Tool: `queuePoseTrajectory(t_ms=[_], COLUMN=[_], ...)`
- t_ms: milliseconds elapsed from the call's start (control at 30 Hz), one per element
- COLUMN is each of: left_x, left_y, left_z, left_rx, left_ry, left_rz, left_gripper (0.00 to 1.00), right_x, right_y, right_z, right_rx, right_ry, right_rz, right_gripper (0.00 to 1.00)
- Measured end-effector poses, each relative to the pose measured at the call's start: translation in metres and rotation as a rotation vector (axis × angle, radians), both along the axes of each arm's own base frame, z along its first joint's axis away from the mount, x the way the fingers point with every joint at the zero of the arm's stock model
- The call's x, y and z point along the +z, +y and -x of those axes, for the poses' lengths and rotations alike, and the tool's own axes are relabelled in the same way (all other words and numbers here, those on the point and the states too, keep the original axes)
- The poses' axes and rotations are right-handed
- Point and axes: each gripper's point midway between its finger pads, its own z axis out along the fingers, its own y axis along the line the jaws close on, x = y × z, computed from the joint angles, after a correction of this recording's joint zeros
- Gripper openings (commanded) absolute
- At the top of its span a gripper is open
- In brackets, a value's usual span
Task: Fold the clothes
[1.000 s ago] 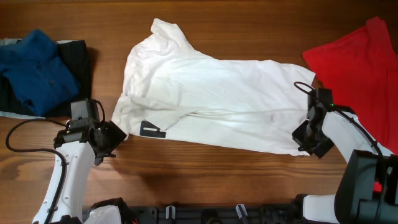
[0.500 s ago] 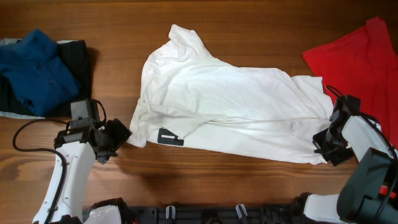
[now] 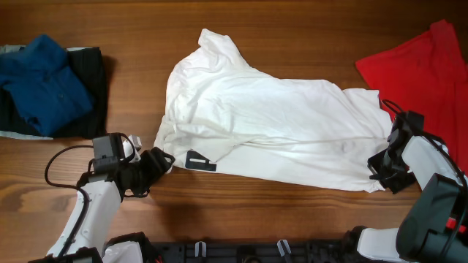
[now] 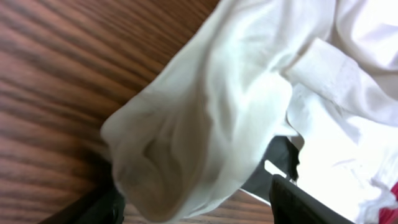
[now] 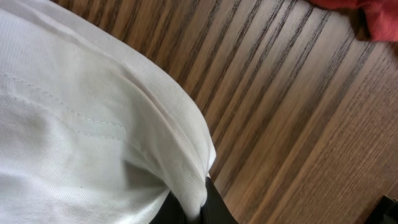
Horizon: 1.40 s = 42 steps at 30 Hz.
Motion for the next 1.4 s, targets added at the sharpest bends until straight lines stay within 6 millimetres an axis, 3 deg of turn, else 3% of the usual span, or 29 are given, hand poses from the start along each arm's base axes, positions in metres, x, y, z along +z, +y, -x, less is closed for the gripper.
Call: queuePoseTrajectory(t_ms=[33, 67, 100, 133, 400, 633, 733, 833, 933, 1067, 1233, 1400], left_x=[0.0, 0.0, -0.001, -0.001, -0.003, 0.042, 0.052, 0.052, 0.042, 0.03, 0.029, 0.015], left_y=[-0.001, -0.001, -0.001, 0.0, 0.037, 0.069, 0.078, 0.071, 0.038, 0.013, 0.006, 0.003], left_z=[0.0, 0.0, 0.0, -0.001, -0.023, -0.063, -0.065, -0.057, -0.029, 0.009, 0.011, 0.017], left_rx=[-0.012, -0.024, -0.03, -0.038, 0.037, 0.134, 0.165, 0.146, 0.057, 0.005, -0.018, -0.024], left_ry=[-0.01, -0.015, -0.019, -0.029, -0.097, -0.279, -0.309, -0.289, -0.183, -0.026, -0.026, 0.016], left_rz=[-0.001, -0.004, -0.009, -0.018, -0.225, -0.378, -0.423, -0.391, -0.229, -0.103, -0.065, -0.046], left_gripper=[0.58, 0.43, 0.17, 0.04, 0.06, 0.24, 0.25, 0.25, 0.18, 0.12, 0.06, 0.06], right_x=[0.0, 0.0, 0.0, 0.0, 0.0, 0.0, 0.0, 0.0, 0.0, 0.0, 0.0, 0.0], right_y=[0.0, 0.0, 0.0, 0.0, 0.0, 0.0, 0.0, 0.0, 0.0, 0.0, 0.0, 0.0], right_z=[0.0, 0.0, 0.0, 0.0, 0.0, 0.0, 0.0, 0.0, 0.0, -0.001, -0.001, -0.001], right_rx=[0.0, 0.0, 0.0, 0.0, 0.015, 0.022, 0.022, 0.022, 0.022, 0.022, 0.022, 0.022], right_ry=[0.0, 0.0, 0.0, 0.0, 0.004, 0.005, 0.005, 0.005, 0.004, 0.001, 0.001, 0.002], right_rz=[0.0, 0.0, 0.0, 0.0, -0.003, -0.004, -0.004, -0.004, -0.004, -0.002, -0.002, -0.003], right_gripper=[0.05, 0.04, 0.04, 0.04, 0.04, 0.04, 0.04, 0.04, 0.04, 0.04, 0.05, 0.04])
